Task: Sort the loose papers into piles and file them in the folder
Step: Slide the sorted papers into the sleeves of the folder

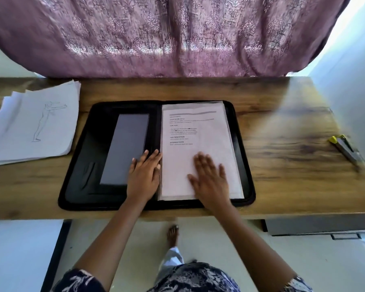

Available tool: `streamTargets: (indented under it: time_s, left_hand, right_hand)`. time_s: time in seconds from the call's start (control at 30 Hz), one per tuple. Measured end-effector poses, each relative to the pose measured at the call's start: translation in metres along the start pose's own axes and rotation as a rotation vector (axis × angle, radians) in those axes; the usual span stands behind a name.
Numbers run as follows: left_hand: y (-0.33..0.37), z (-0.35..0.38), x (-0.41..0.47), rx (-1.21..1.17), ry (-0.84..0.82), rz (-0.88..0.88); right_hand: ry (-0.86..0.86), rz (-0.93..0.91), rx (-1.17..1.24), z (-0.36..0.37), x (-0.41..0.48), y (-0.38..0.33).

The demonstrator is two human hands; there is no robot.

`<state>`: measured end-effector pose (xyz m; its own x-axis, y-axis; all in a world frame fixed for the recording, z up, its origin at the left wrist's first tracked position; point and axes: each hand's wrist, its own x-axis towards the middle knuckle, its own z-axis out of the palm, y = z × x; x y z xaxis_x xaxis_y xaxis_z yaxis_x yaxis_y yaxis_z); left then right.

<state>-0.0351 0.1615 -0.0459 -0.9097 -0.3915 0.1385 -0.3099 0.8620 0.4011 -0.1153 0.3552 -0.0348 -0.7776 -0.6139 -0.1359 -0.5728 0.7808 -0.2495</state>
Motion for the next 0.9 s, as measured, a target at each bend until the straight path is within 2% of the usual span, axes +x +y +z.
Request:
streamTargets:
  time_s: [0.13,0.23,0.33,0.47,0.67,0.77,0.9]
  left_hand:
    - [0.001,-0.004,0.008,0.003,0.031,-0.028]
    - [-0.003,-0.008,0.035,0.005,0.002,-0.021]
    - [-0.013,-0.009,0.080,0.061,-0.054,-0.003]
    - [-0.029,-0.008,0.130,0.142,-0.098,0.052]
    - [-0.039,-0.004,0.153,0.127,-0.077,0.019]
    - [-0.041,-0.002,0.151,0.103,-0.040,0.022]
    - [-0.043,-0.001,0.152,0.096,-0.040,0.025]
  right_hand:
    - [0.049,0.200,-0.056,-0.025,0.016,0.037]
    - [0.158,0.080,0.009,-0.045,0.076,0.026]
    - [0.092,-0.065,0.010,-0.063,0.155,0.015]
    - [-0.036,-0.116,-0.001,-0.076,0.227,0.009]
    - [0.041,-0.197,0.014,-0.090,0.264,0.014]
    - [-0.037,-0.184,0.024,-0.099,0.274,0.018]
    - [-0.109,-0.280,0.054,-0.112,0.283,0.018]
